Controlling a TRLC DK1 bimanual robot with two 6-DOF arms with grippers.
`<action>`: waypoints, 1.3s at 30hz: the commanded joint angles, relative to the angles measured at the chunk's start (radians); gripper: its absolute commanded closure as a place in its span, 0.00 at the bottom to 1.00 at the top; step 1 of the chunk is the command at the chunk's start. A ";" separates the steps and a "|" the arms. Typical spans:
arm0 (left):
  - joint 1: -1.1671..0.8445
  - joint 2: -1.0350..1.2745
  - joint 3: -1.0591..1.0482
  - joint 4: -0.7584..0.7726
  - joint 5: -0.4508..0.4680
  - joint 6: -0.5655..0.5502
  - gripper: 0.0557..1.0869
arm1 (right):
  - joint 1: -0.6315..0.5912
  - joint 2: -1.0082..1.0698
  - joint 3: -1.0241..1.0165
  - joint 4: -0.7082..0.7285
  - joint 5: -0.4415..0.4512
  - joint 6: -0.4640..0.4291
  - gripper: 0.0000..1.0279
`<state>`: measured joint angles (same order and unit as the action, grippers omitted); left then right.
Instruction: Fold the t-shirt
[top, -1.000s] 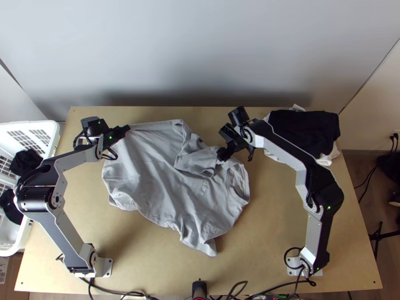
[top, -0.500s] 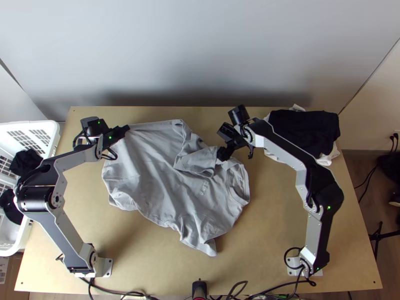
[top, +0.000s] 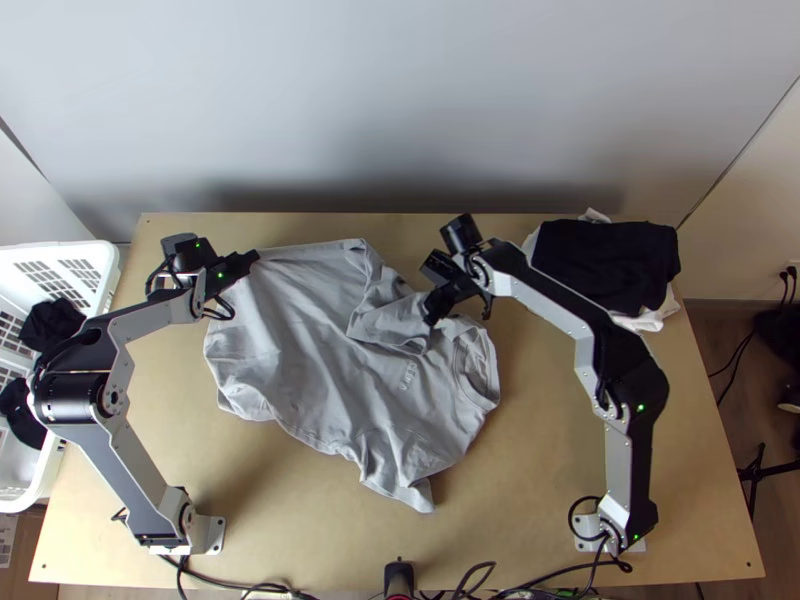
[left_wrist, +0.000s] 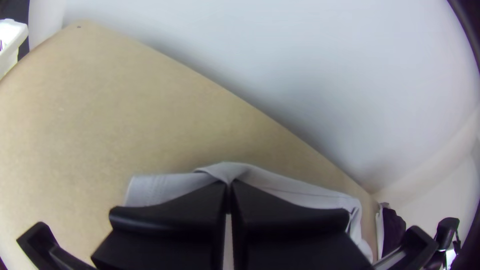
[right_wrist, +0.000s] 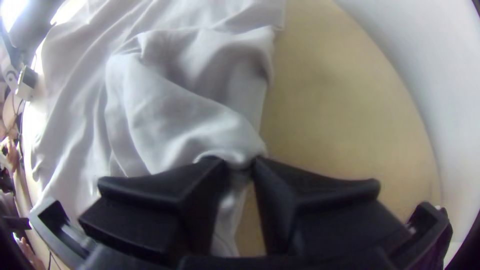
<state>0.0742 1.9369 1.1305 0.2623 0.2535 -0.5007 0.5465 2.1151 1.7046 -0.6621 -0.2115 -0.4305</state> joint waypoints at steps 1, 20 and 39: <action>0.003 0.000 0.000 0.000 0.001 0.001 0.97 | 0.021 0.031 0.047 -0.016 -0.035 0.013 0.97; 0.006 0.000 0.000 0.000 0.013 -0.004 0.97 | -0.186 0.054 0.274 -0.030 0.032 0.036 0.97; 0.124 -0.044 -0.014 0.002 0.064 -0.041 0.97 | -0.284 0.072 0.208 -0.025 0.070 0.033 0.97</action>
<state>0.1387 1.9095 1.1213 0.2672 0.2810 -0.5495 0.2928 2.1845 1.9480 -0.6922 -0.1459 -0.3962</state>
